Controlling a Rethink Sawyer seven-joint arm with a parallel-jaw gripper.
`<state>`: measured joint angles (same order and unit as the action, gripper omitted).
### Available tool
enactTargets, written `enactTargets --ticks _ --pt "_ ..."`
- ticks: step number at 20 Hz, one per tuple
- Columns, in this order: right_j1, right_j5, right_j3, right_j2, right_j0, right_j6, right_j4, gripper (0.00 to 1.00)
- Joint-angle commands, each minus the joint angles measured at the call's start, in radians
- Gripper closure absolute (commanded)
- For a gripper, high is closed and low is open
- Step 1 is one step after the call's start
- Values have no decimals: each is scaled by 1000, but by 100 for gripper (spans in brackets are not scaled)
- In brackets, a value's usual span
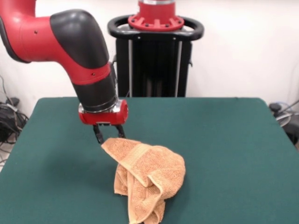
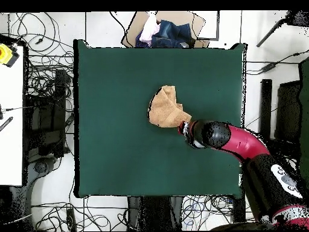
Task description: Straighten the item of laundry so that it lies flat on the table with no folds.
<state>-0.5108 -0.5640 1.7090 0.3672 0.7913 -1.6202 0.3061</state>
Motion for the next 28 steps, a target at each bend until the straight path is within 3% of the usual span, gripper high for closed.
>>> enactTargets --ticks 1,28 --pt "-22 109 121 43 -8 -129 -24 0" --pt "32 136 95 42 8 -101 -31 0"
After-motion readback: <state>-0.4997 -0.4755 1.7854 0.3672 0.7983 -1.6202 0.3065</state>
